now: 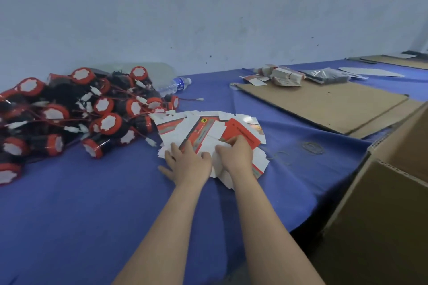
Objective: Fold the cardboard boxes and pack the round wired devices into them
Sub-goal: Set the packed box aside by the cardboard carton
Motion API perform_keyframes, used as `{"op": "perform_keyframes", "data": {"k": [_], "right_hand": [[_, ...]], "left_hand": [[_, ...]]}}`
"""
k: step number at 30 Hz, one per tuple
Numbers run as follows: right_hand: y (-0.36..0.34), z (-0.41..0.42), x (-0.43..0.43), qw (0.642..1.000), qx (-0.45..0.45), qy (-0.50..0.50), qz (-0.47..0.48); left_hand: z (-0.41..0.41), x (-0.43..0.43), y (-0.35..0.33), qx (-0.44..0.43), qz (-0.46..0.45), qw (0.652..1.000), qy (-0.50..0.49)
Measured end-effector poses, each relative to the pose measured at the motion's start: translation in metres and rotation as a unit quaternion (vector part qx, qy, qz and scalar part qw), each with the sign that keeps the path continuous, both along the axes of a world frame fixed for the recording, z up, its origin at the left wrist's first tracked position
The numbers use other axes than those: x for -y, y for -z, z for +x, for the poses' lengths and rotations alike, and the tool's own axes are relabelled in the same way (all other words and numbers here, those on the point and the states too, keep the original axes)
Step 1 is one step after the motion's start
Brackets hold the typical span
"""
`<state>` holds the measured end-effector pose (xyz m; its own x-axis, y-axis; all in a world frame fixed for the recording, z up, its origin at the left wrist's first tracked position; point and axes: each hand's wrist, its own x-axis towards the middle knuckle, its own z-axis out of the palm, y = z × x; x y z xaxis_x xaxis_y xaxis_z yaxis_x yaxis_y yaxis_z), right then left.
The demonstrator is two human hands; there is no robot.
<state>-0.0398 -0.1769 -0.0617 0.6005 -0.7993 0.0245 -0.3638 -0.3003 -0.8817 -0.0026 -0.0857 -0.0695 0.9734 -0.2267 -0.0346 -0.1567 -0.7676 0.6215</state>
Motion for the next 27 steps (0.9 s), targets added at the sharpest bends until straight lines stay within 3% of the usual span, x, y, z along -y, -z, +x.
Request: {"op": "perform_keyframes", "data": {"k": [6, 9, 12, 14, 16, 19, 21, 23, 25, 27], "right_hand": [[0.001, -0.007, 0.014, 0.998, 0.038, 0.0, 0.044], [-0.004, -0.012, 0.016, 0.998, 0.057, 0.037, 0.013], [-0.013, -0.012, 0.006, 0.981, 0.177, 0.08, -0.029], [-0.022, -0.01, -0.006, 0.964, 0.259, 0.058, 0.011], [-0.031, -0.007, -0.02, 0.95, 0.303, -0.011, 0.07], [-0.038, 0.0, -0.047, 0.941, 0.286, -0.155, 0.093], [-0.038, 0.009, -0.068, 0.945, 0.24, -0.207, 0.086], [-0.038, 0.02, -0.087, 0.955, 0.178, -0.232, 0.036], [-0.038, 0.033, -0.108, 0.951, 0.17, -0.259, 0.027], [-0.041, 0.046, -0.129, 0.932, 0.21, -0.28, 0.089]], "left_hand": [[0.0, -0.007, -0.004, -0.013, -0.08, 0.997, -0.02], [0.002, -0.013, -0.009, 0.005, -0.139, 0.989, -0.052], [0.007, -0.019, -0.019, 0.039, -0.191, 0.977, -0.083], [0.011, -0.026, -0.026, 0.055, -0.245, 0.964, -0.086], [0.014, -0.035, -0.038, 0.03, -0.381, 0.922, -0.061], [0.019, -0.058, -0.06, -0.039, -0.555, 0.828, -0.07], [0.029, -0.08, -0.071, -0.052, -0.617, 0.777, -0.112], [0.04, -0.105, -0.077, -0.038, -0.64, 0.753, -0.149], [0.046, -0.132, -0.078, 0.016, -0.627, 0.764, -0.151], [0.05, -0.158, -0.075, 0.093, -0.583, 0.797, -0.126]]}}
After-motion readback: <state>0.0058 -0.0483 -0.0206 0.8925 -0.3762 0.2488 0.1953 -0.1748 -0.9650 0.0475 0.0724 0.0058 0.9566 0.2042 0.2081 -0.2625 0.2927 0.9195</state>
